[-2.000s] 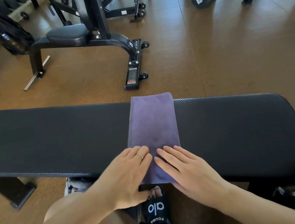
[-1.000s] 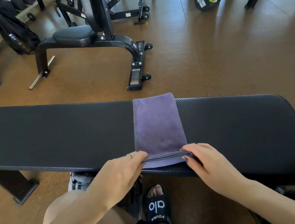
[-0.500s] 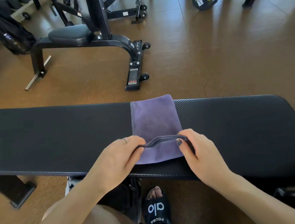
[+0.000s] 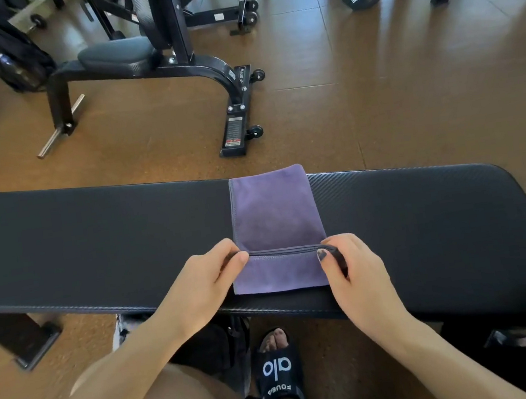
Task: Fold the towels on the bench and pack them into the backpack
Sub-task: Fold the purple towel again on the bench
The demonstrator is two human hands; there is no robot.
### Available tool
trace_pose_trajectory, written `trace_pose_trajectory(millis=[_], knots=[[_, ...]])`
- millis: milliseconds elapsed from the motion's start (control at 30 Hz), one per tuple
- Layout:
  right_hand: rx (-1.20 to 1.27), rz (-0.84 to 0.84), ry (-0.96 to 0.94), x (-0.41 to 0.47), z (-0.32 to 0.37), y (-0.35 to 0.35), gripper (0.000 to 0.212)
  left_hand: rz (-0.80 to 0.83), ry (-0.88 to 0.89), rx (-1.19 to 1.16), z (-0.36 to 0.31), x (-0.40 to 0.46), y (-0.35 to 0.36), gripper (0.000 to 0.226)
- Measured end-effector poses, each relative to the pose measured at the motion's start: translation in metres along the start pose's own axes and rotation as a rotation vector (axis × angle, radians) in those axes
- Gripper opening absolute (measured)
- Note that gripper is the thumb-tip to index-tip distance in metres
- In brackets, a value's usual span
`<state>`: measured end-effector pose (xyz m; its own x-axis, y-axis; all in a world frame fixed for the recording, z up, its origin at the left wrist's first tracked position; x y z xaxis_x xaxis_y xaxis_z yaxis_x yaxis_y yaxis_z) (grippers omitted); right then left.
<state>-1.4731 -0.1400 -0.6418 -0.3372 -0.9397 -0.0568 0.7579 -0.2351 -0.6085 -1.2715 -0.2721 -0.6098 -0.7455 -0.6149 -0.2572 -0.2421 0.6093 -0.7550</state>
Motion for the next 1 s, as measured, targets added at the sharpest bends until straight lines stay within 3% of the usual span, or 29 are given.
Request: trace_pose_trajectory(millis=[167,600,733,900,1000], knots=[[-0.054,0.029,0.075,0.015,-0.001,0.001,0.009,-0.090,-0.147,-0.099,0.005,0.008,0.009,0.034],[-0.130,0.004,0.105,0.027,0.005,0.002,0.013,-0.241,-0.195,-0.005,0.006,0.016,0.015,0.036],[-0.261,-0.051,0.019,0.022,0.010,0.008,0.023,-0.219,-0.230,0.154,0.005,0.016,0.014,0.036],[-0.315,-0.106,-0.037,0.022,0.003,0.011,0.009,-0.208,-0.264,0.361,0.001,0.018,0.011,0.028],[-0.380,-0.114,-0.058,0.024,-0.002,0.011,0.011,-0.308,-0.060,0.745,-0.011,0.020,0.008,0.038]])
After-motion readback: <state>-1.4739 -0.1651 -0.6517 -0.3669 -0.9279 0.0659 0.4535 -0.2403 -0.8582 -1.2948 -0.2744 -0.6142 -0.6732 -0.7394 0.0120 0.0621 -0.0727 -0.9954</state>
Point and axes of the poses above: each hand's wrist, its own x-axis towards the middle knuckle, its own y-axis out of the palm, z = x × y, the point moved 3 cm from there along x, towards the middle knuckle, and after that the axes turned 13 degrees about z, right-handed, at the moved point
